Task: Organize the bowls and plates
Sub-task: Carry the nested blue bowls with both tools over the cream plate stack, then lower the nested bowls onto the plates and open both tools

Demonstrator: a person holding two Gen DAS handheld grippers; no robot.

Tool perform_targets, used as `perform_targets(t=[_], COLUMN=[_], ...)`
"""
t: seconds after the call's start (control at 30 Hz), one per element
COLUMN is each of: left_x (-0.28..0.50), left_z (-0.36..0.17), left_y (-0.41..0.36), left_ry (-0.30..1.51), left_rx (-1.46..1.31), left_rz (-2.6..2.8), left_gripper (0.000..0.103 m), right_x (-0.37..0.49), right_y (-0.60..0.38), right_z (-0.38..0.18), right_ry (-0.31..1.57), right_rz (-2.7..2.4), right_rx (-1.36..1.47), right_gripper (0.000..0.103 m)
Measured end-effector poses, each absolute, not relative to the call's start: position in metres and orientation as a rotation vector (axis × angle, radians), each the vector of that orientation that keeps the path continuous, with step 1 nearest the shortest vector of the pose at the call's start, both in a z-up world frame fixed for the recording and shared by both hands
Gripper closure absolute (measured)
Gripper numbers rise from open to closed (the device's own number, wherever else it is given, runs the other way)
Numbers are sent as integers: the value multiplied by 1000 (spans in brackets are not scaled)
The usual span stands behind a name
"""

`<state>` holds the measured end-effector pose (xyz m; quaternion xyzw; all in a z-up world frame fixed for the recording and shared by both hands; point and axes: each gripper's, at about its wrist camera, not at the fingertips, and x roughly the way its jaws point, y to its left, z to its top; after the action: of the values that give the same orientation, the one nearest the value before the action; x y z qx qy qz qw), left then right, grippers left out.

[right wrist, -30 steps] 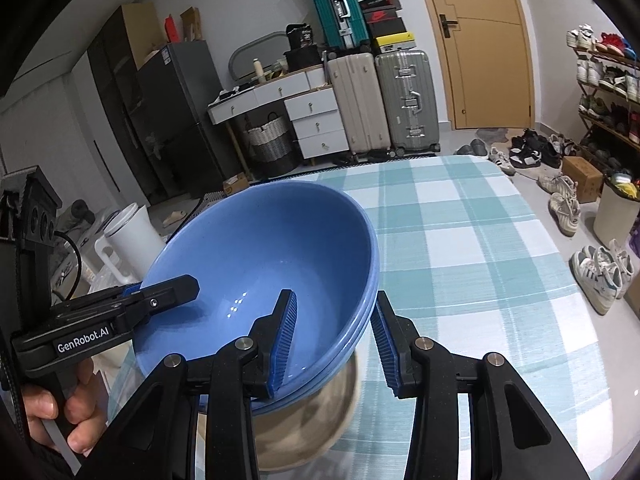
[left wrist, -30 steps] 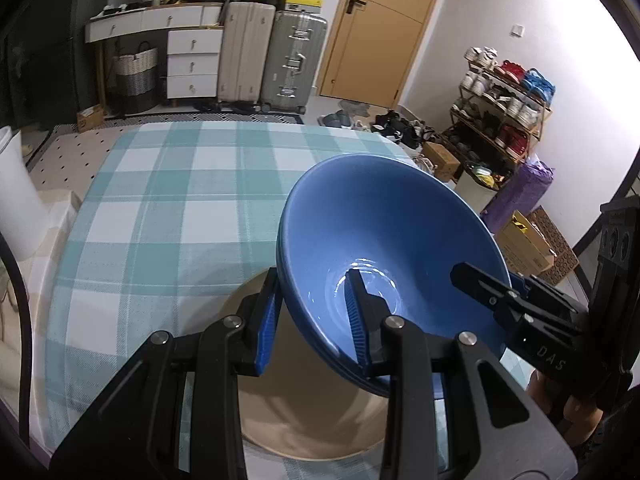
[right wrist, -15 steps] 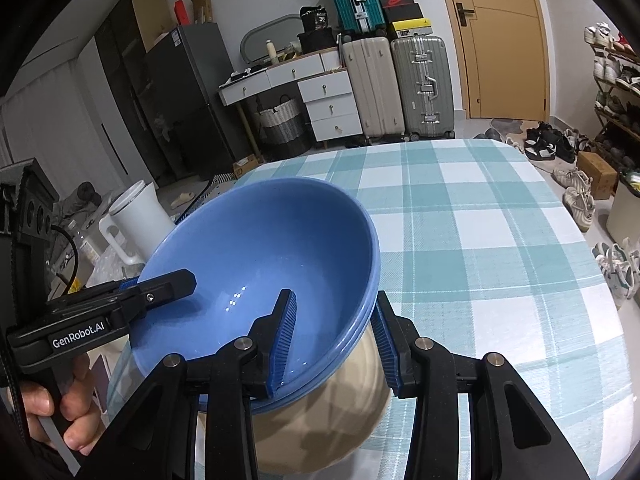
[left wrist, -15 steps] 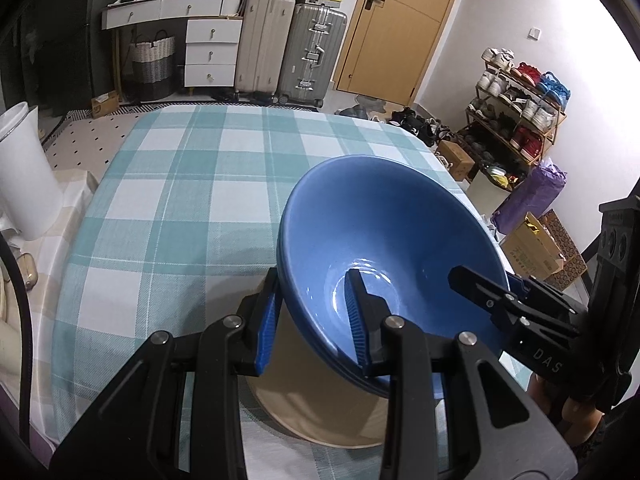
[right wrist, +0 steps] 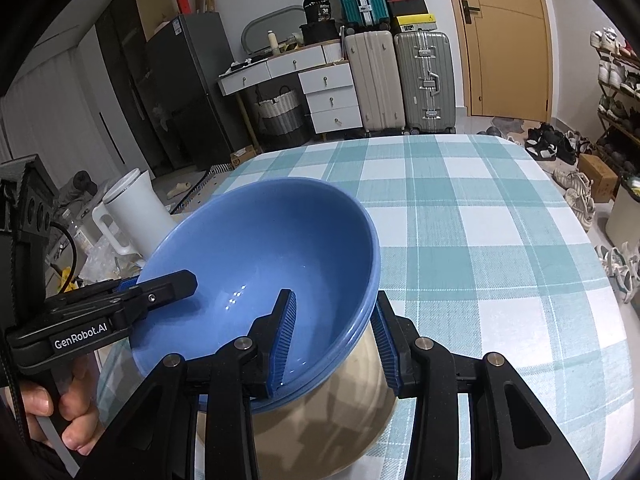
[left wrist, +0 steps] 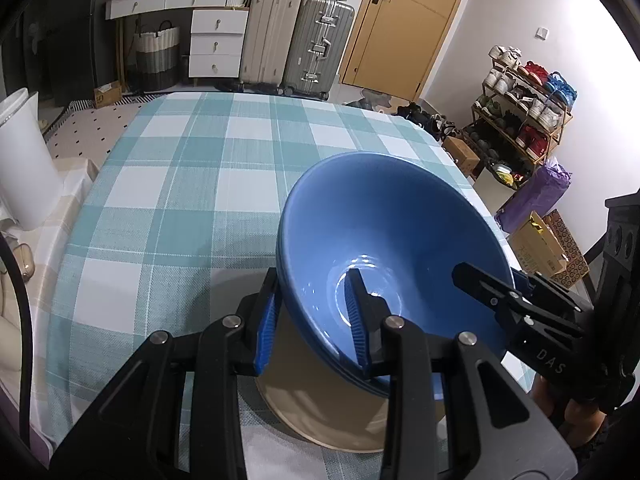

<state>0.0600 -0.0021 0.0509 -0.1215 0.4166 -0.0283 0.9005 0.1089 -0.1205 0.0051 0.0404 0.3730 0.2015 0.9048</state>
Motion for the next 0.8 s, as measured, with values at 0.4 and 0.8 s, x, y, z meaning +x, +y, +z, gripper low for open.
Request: perform_targets(t=[0.4, 0.8], left_x=[66, 49], left_z=[42, 61], left_y=[2, 8], left_ry=[875, 787], left_rx=[-248, -211], left_rz=[-47, -63], left_gripper=[70, 23], right_x=[106, 99], right_y=[-122, -137], right_z=[5, 12], right_ry=[761, 740], right_rz=[436, 430], right_rx=[61, 70], right_gripper=[51, 21])
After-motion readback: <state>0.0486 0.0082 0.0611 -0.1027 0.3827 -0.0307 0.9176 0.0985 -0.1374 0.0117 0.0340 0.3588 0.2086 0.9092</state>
